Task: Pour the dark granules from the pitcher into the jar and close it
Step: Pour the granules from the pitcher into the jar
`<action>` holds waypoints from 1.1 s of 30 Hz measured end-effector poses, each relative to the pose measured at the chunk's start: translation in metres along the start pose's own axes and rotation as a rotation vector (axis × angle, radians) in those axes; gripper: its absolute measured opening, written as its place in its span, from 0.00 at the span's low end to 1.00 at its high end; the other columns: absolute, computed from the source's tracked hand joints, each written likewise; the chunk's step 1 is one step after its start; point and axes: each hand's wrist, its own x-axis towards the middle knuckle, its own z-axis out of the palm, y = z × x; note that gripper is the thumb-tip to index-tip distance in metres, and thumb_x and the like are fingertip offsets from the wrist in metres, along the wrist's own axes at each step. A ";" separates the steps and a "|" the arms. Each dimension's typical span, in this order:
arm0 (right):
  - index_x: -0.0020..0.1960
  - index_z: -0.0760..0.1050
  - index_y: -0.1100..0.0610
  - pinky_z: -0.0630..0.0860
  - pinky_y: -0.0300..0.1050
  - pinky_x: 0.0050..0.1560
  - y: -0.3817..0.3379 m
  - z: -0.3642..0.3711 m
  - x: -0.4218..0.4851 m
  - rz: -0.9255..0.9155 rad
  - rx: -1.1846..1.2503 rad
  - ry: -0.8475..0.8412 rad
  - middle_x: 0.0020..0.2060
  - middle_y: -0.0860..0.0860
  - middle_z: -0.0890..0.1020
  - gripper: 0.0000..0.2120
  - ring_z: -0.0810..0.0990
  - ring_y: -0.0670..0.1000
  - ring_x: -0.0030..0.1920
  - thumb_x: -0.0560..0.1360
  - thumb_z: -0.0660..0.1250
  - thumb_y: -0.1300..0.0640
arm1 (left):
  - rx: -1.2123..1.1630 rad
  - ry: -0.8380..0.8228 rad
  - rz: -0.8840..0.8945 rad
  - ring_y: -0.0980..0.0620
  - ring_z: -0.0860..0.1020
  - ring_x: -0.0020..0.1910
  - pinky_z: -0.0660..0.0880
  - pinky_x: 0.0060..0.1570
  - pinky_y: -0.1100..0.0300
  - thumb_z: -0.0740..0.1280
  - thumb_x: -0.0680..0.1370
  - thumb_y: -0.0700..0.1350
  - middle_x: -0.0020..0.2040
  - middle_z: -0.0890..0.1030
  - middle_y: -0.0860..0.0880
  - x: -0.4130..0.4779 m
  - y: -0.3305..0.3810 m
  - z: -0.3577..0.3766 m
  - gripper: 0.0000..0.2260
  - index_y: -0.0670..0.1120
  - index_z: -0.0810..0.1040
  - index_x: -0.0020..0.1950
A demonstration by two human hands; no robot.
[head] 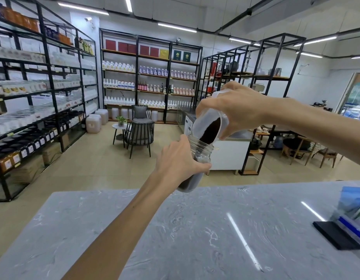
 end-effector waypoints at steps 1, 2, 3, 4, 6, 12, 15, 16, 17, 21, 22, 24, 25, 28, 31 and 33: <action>0.67 0.65 0.43 0.58 0.54 0.68 -0.001 0.000 0.000 -0.004 -0.017 -0.002 0.58 0.43 0.82 0.39 0.76 0.48 0.56 0.62 0.80 0.42 | 0.001 0.000 0.002 0.47 0.77 0.43 0.69 0.38 0.56 0.73 0.67 0.66 0.47 0.80 0.50 0.000 0.000 0.000 0.30 0.47 0.71 0.57; 0.67 0.65 0.43 0.58 0.55 0.69 -0.002 0.001 0.000 -0.007 -0.040 -0.005 0.57 0.42 0.82 0.39 0.77 0.49 0.57 0.62 0.80 0.42 | 0.003 0.001 0.004 0.47 0.77 0.43 0.69 0.38 0.56 0.73 0.67 0.66 0.46 0.80 0.50 0.000 0.000 0.001 0.29 0.47 0.71 0.57; 0.67 0.65 0.43 0.58 0.55 0.69 -0.003 0.000 0.001 -0.009 -0.059 -0.006 0.55 0.41 0.82 0.39 0.78 0.50 0.58 0.62 0.80 0.42 | 0.005 0.001 0.006 0.47 0.78 0.43 0.69 0.38 0.56 0.73 0.67 0.66 0.46 0.80 0.50 0.001 0.000 0.002 0.29 0.47 0.71 0.57; 0.66 0.65 0.42 0.59 0.55 0.68 -0.003 0.000 0.001 -0.009 -0.065 -0.007 0.53 0.40 0.81 0.39 0.78 0.50 0.58 0.62 0.81 0.42 | 0.005 0.004 0.006 0.47 0.78 0.44 0.69 0.38 0.56 0.73 0.67 0.66 0.46 0.80 0.50 0.001 0.000 0.002 0.29 0.47 0.71 0.56; 0.66 0.64 0.42 0.59 0.56 0.68 -0.003 0.000 0.001 -0.008 -0.065 -0.012 0.52 0.40 0.81 0.39 0.78 0.50 0.57 0.61 0.81 0.42 | 0.000 0.012 0.000 0.47 0.77 0.43 0.68 0.38 0.56 0.73 0.67 0.66 0.46 0.80 0.51 0.001 0.000 0.004 0.29 0.47 0.71 0.56; 0.66 0.61 0.39 0.60 0.56 0.67 -0.004 -0.001 0.004 -0.031 -0.166 -0.025 0.55 0.42 0.83 0.41 0.80 0.50 0.56 0.61 0.81 0.40 | -0.027 0.029 -0.015 0.46 0.75 0.42 0.68 0.39 0.56 0.73 0.67 0.65 0.46 0.80 0.50 0.004 0.001 0.011 0.28 0.47 0.72 0.56; 0.67 0.61 0.40 0.61 0.56 0.68 -0.005 -0.002 0.006 -0.056 -0.259 -0.020 0.55 0.42 0.83 0.42 0.81 0.50 0.55 0.60 0.81 0.40 | -0.051 0.028 -0.025 0.46 0.74 0.42 0.68 0.40 0.55 0.73 0.66 0.65 0.46 0.80 0.51 0.007 0.002 0.014 0.29 0.47 0.72 0.56; 0.67 0.62 0.41 0.60 0.56 0.68 -0.006 -0.001 0.007 -0.066 -0.289 -0.014 0.56 0.42 0.84 0.43 0.82 0.50 0.55 0.60 0.81 0.40 | -0.052 0.027 -0.028 0.46 0.74 0.42 0.67 0.39 0.55 0.73 0.66 0.65 0.46 0.79 0.51 0.008 0.002 0.015 0.29 0.47 0.72 0.56; 0.67 0.62 0.41 0.60 0.56 0.68 -0.006 -0.001 0.008 -0.072 -0.303 -0.012 0.55 0.43 0.84 0.43 0.82 0.50 0.54 0.59 0.81 0.40 | -0.049 0.028 -0.031 0.46 0.74 0.41 0.67 0.39 0.55 0.73 0.66 0.66 0.45 0.78 0.51 0.008 0.002 0.016 0.29 0.47 0.72 0.56; 0.66 0.57 0.39 0.57 0.53 0.68 -0.006 0.001 0.009 -0.062 -0.291 -0.049 0.57 0.43 0.83 0.43 0.81 0.50 0.57 0.61 0.81 0.40 | -0.053 0.037 -0.041 0.46 0.72 0.41 0.66 0.39 0.56 0.73 0.66 0.66 0.44 0.75 0.51 0.008 0.001 0.019 0.30 0.47 0.71 0.57; 0.66 0.57 0.39 0.56 0.53 0.68 -0.006 0.001 0.010 -0.063 -0.296 -0.058 0.57 0.43 0.83 0.43 0.81 0.50 0.57 0.61 0.80 0.40 | -0.053 0.039 -0.043 0.46 0.71 0.41 0.66 0.39 0.56 0.73 0.66 0.66 0.44 0.75 0.51 0.008 0.001 0.019 0.30 0.47 0.71 0.57; 0.67 0.56 0.39 0.55 0.53 0.69 -0.007 0.000 0.011 -0.065 -0.310 -0.074 0.58 0.43 0.83 0.43 0.80 0.50 0.58 0.62 0.80 0.39 | -0.051 0.044 -0.042 0.46 0.71 0.41 0.67 0.40 0.55 0.73 0.66 0.66 0.45 0.76 0.51 0.008 0.000 0.019 0.30 0.47 0.71 0.57; 0.67 0.57 0.40 0.56 0.54 0.70 -0.007 0.000 0.012 -0.069 -0.321 -0.078 0.57 0.43 0.83 0.43 0.80 0.50 0.58 0.62 0.80 0.39 | -0.051 0.048 -0.040 0.46 0.72 0.41 0.67 0.39 0.55 0.73 0.66 0.66 0.45 0.76 0.51 0.009 0.000 0.019 0.30 0.47 0.71 0.57; 0.68 0.61 0.42 0.59 0.56 0.70 -0.009 -0.003 0.014 -0.087 -0.380 -0.073 0.54 0.44 0.84 0.42 0.81 0.50 0.56 0.62 0.79 0.38 | -0.049 0.039 -0.042 0.46 0.76 0.43 0.68 0.39 0.55 0.73 0.66 0.66 0.46 0.78 0.51 0.009 0.000 0.018 0.30 0.47 0.71 0.56; 0.68 0.62 0.44 0.60 0.54 0.69 -0.011 -0.004 0.017 -0.102 -0.439 -0.090 0.49 0.44 0.84 0.41 0.81 0.51 0.52 0.62 0.79 0.39 | -0.048 0.022 -0.056 0.46 0.73 0.42 0.67 0.39 0.55 0.73 0.66 0.66 0.46 0.77 0.50 0.009 0.000 0.016 0.30 0.46 0.70 0.56; 0.68 0.61 0.44 0.60 0.55 0.70 -0.012 -0.005 0.018 -0.103 -0.452 -0.109 0.48 0.44 0.83 0.40 0.81 0.51 0.52 0.63 0.78 0.39 | -0.043 0.021 -0.066 0.46 0.72 0.42 0.66 0.39 0.55 0.73 0.66 0.66 0.45 0.76 0.50 0.009 0.001 0.016 0.30 0.46 0.70 0.56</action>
